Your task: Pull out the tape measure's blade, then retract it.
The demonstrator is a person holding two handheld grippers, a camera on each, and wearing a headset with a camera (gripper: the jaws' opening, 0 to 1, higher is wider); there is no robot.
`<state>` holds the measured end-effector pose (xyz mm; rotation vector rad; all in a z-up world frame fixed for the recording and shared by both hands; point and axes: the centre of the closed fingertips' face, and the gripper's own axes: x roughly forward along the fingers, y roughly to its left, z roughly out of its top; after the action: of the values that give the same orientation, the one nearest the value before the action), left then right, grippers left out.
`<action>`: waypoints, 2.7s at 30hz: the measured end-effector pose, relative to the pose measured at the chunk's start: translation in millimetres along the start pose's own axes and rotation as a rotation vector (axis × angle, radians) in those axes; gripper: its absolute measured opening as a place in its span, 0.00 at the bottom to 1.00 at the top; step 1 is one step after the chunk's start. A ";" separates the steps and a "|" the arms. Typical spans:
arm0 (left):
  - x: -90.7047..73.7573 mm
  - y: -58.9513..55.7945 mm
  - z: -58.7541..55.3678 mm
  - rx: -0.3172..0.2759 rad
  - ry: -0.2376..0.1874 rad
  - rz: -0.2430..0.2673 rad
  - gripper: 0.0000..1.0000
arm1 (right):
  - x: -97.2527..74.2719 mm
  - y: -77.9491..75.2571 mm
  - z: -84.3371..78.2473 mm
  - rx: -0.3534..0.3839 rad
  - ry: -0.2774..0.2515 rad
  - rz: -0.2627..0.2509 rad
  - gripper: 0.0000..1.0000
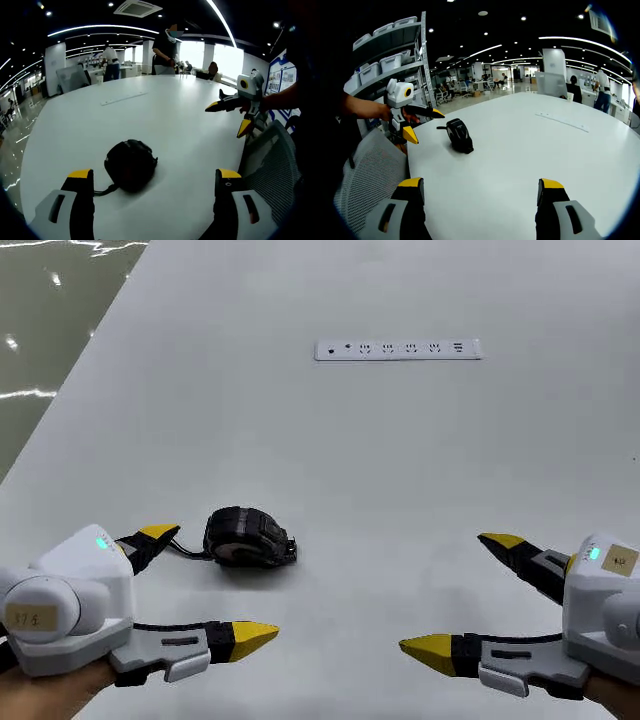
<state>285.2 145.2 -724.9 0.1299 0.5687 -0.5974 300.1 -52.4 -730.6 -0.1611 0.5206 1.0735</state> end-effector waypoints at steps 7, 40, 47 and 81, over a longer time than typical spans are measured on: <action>5.0 7.8 -0.6 0.021 0.019 -0.021 0.98 | 10.9 -3.5 1.8 -0.030 0.022 0.032 0.94; 19.5 33.3 -4.2 0.175 0.121 -0.152 0.70 | 68.6 -1.1 1.2 -0.193 0.095 0.257 0.85; 21.8 40.6 -6.4 0.203 0.148 -0.177 0.64 | 80.7 1.8 3.4 -0.237 0.100 0.307 0.80; 40.4 41.2 -10.7 0.362 0.282 -0.340 0.41 | 134.9 17.7 16.6 -0.407 0.108 0.463 0.39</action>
<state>330.9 162.0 -757.7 0.4712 0.7588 -1.0206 340.1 69.6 -778.8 -0.4743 0.4396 1.6255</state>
